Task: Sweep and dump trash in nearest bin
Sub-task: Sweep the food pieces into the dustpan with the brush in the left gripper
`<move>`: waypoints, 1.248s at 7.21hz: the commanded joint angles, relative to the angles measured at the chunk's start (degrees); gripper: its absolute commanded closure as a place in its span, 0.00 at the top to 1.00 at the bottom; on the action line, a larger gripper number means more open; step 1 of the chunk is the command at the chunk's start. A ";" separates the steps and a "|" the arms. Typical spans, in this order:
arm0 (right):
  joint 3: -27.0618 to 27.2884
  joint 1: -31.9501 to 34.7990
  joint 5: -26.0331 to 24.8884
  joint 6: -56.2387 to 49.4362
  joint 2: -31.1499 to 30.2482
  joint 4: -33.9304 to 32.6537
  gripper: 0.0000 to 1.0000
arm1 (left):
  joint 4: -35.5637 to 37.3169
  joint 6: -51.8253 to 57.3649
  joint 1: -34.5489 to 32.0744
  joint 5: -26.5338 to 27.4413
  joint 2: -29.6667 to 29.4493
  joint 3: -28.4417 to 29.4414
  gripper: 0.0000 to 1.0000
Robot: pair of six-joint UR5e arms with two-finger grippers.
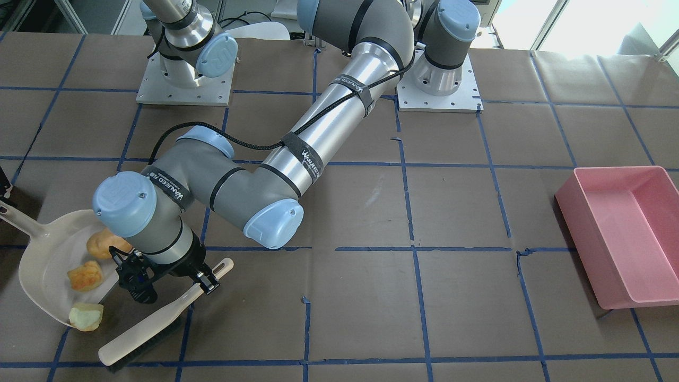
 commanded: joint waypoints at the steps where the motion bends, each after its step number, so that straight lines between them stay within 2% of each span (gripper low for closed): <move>1: -0.07 -0.01 0.07 -0.07 0.90 0.00 0.33 | -0.12 0.96 -3.23 -0.50 -0.28 0.15 0.01; 3: -0.07 -0.19 -0.02 -0.07 1.35 0.00 0.34 | 0.06 -1.31 -6.83 -1.38 -0.28 0.06 0.01; 6: -0.15 -0.10 0.07 0.02 1.35 0.00 0.34 | -0.38 -2.90 -9.65 -6.65 1.47 0.15 0.02; 9: -0.15 -0.10 0.16 -0.07 1.35 0.00 0.33 | -2.58 -5.97 -9.75 -7.54 4.46 -0.03 0.02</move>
